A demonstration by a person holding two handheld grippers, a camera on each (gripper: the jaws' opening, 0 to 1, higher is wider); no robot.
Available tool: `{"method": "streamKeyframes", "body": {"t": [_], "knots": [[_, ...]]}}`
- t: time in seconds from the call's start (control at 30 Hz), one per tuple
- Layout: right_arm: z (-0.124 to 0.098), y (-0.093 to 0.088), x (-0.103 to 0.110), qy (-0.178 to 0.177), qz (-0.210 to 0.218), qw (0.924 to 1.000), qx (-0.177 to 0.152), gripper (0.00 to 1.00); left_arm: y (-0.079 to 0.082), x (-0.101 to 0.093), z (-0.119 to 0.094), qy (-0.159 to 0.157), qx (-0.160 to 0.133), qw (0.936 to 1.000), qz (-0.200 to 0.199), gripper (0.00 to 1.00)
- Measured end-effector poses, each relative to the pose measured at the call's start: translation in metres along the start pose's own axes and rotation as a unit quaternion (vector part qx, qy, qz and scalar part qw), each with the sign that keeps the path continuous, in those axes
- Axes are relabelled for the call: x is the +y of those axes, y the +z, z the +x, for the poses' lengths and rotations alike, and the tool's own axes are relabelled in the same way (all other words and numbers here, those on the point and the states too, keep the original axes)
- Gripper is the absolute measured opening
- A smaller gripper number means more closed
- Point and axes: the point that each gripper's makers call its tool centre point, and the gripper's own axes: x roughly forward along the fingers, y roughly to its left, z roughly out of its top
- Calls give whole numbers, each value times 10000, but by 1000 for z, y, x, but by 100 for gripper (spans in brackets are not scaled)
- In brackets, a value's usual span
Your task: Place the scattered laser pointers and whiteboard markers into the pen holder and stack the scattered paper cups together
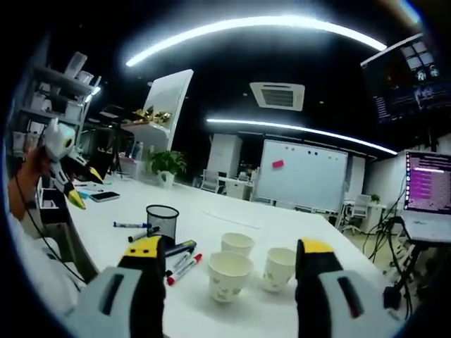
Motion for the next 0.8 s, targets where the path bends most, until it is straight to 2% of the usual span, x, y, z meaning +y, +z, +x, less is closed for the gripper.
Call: {"method": "streamKeyframes", "body": {"t": [0.3, 0.47, 0.8], "knots": [[5, -3, -1, 10, 71, 9999, -131, 78, 5, -2, 1, -43, -40, 10000, 50, 63], [12, -10, -2, 66, 318, 9993, -187, 80, 14, -5, 1, -82, -228, 9997, -69, 63], [19, -18, 2, 108, 329, 9993, -113, 82, 11, -6, 4, -106, -112, 9999, 29, 63]]}}
